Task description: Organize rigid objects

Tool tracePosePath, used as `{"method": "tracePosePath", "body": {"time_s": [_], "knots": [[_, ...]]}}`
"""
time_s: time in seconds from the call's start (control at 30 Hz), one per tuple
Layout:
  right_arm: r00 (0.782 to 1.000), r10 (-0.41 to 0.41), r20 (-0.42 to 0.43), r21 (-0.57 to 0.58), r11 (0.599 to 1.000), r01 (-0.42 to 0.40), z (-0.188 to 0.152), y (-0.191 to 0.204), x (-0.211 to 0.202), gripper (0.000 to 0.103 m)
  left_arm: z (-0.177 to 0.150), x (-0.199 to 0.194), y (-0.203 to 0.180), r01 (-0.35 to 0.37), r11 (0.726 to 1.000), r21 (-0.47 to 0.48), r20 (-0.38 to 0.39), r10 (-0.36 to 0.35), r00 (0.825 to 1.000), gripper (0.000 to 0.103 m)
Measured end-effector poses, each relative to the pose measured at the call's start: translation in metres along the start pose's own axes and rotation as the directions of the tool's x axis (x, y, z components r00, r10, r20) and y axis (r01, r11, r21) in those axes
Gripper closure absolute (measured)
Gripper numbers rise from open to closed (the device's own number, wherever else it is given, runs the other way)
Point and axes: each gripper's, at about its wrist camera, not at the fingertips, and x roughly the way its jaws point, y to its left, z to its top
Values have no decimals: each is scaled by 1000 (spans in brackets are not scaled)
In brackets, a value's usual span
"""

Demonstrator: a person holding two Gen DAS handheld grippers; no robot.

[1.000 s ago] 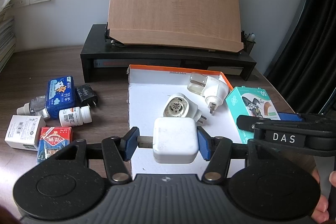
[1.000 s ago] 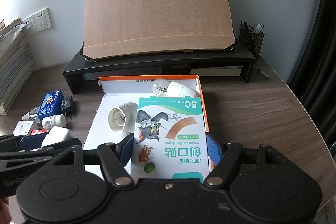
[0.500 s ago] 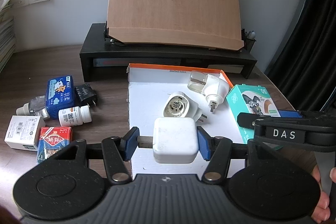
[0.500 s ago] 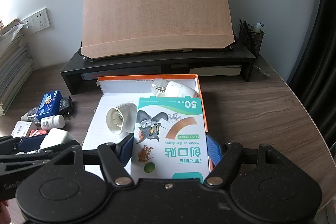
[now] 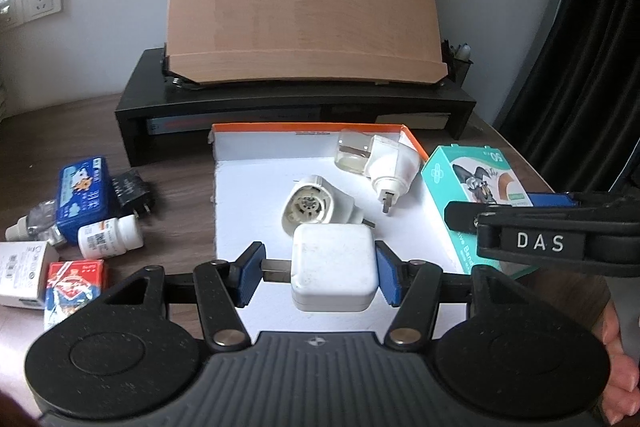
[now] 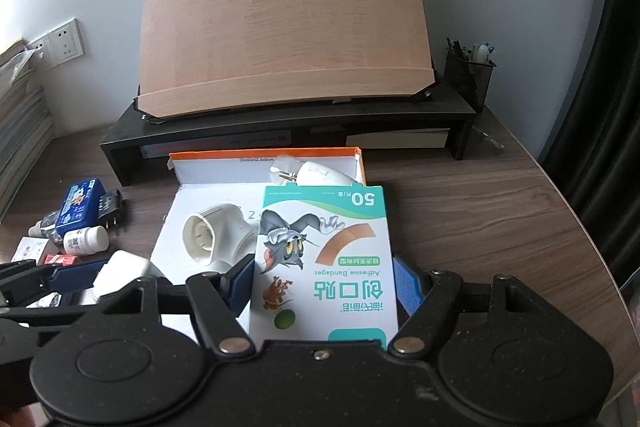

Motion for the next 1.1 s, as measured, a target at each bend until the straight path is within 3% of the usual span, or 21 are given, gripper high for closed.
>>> {"method": "tracePosePath", "body": {"time_s": [0.9,1.1], "knots": [[998,9,-58,-40,999,-11,7,8,39,18,3,24,4,-13,1000,-16,-34,12,999,45],[1000,12,-26,-32,999,-13,6,2,35,16,4,29,2,-13,1000,-15,-40,13,999,45]]}}
